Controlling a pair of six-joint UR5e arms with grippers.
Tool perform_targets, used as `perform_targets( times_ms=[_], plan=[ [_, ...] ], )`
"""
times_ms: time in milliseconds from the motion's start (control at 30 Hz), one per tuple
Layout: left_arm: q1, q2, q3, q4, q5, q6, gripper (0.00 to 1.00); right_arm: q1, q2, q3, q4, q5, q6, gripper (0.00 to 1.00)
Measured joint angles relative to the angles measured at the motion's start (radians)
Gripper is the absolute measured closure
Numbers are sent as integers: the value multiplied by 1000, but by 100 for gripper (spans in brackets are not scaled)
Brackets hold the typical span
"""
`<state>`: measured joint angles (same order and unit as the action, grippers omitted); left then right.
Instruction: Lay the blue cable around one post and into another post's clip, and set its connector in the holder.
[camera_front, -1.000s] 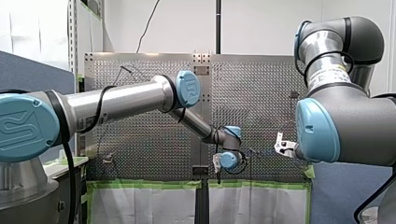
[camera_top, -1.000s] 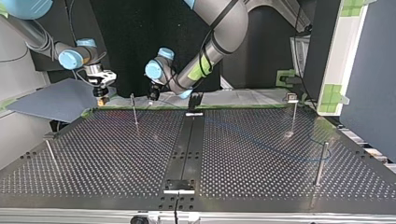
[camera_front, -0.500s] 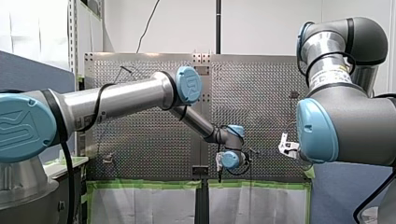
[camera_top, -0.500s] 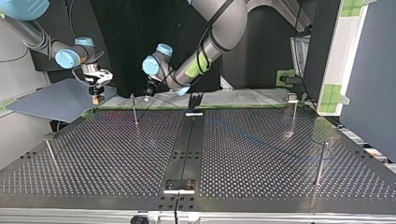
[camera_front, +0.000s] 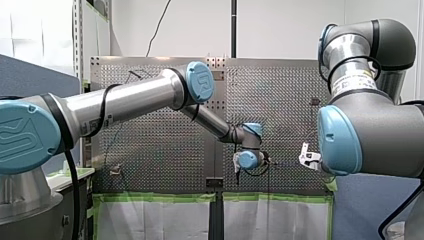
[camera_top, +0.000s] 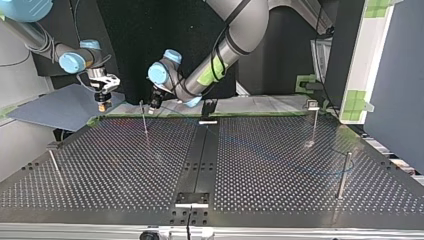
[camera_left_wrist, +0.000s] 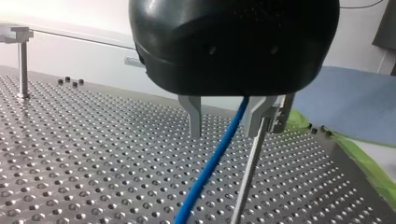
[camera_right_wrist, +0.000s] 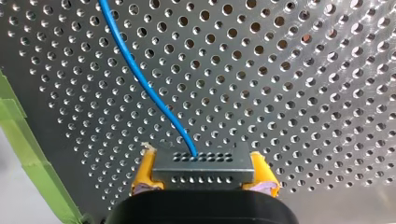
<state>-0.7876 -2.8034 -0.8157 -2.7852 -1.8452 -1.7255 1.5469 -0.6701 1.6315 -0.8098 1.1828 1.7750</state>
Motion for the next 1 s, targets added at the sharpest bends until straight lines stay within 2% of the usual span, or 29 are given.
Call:
perform_targets(
  times_ms=[233, 400, 700, 1000],
  plan=[
    [1, 1, 2, -16, -2, 5, 0, 5, 0, 0, 6, -1, 0, 100],
    [-1, 1, 2, -50, -1, 32, 0, 8, 0, 0, 7, -2, 0, 100],
    [-11, 3, -17, -69, 0, 71, 0, 10, 0, 0, 7, -3, 0, 100],
    [-25, 26, -55, -66, 44, 91, 0, 12, 1, 0, 7, -3, 0, 100]
  ],
)
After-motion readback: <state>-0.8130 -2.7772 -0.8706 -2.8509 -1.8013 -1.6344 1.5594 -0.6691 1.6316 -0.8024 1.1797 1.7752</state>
